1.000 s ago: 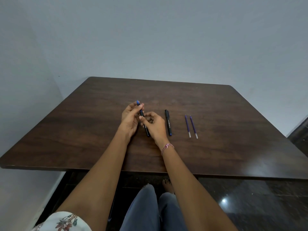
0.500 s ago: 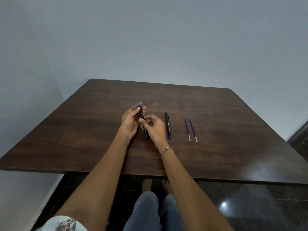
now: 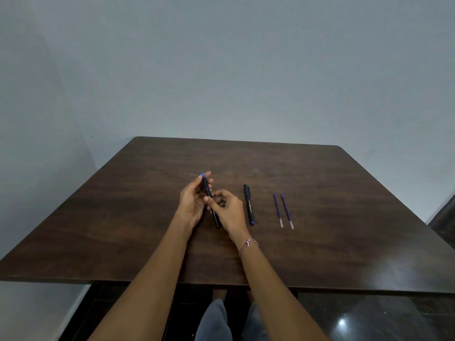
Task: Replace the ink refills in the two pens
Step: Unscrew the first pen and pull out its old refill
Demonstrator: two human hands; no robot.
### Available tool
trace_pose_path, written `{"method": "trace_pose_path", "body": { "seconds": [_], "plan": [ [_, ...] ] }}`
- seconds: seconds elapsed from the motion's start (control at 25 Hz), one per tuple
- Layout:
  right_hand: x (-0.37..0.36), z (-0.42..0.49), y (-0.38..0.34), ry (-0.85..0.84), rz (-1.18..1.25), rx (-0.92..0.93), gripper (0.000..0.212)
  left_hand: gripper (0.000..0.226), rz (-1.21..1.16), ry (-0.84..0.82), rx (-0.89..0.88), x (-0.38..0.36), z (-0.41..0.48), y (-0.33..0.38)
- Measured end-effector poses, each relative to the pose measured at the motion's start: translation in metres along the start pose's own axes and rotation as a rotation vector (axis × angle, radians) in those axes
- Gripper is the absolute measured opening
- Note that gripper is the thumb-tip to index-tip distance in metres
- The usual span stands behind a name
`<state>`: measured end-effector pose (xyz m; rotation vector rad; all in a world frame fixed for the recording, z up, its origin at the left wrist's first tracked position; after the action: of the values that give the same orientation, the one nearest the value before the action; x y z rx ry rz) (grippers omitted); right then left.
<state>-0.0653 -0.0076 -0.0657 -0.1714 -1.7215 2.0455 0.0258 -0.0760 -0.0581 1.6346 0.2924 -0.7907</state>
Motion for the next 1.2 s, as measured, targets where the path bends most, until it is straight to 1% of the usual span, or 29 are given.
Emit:
{"method": "trace_pose_path", "body": {
  "seconds": [0.12,0.24,0.32,0.48,0.72,0.84,1.0,1.2],
  "plan": [
    [0.0002,0.0011,-0.0011,-0.001,0.004,0.004,0.01,0.025,-0.002,-0.01,0.016,0.0007,0.0007,0.0009],
    [0.0003,-0.0005,-0.0025,0.001,0.015,0.012,0.011,0.019,0.034,0.027,-0.012,-0.0025,-0.0015,0.0023],
    [0.0004,-0.0008,-0.0037,-0.001,0.014,0.02,0.009,0.014,0.016,0.043,-0.023,-0.0043,-0.0029,0.0027],
    [0.0004,-0.0008,-0.0027,-0.001,0.009,0.026,0.009,0.014,0.006,0.028,-0.034,-0.0031,-0.0013,0.0012],
    [0.0001,0.0008,-0.0025,-0.002,0.013,0.012,0.009,0.03,-0.016,-0.022,0.019,0.0018,0.0023,0.0009],
    [0.0009,0.0017,-0.0029,-0.007,0.008,0.014,0.01,0.026,0.005,-0.009,0.006,-0.0004,0.0016,0.002],
    [0.0018,0.0014,-0.0045,-0.003,0.023,0.018,0.012,0.015,0.021,0.011,-0.029,-0.0032,-0.0003,0.0038],
    [0.0023,0.002,-0.005,0.013,0.04,0.027,0.014,0.018,-0.069,-0.007,-0.02,-0.003,0.0002,0.0038]
  ]
}}
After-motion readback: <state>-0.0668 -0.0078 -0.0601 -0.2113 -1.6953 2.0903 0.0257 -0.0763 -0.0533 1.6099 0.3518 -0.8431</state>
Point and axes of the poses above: each hand's wrist, its own z-axis towards the middle knuckle, its own x-axis out of the back of the hand, y = z × x, the point moved 3 cm from there along z, towards the middle knuckle
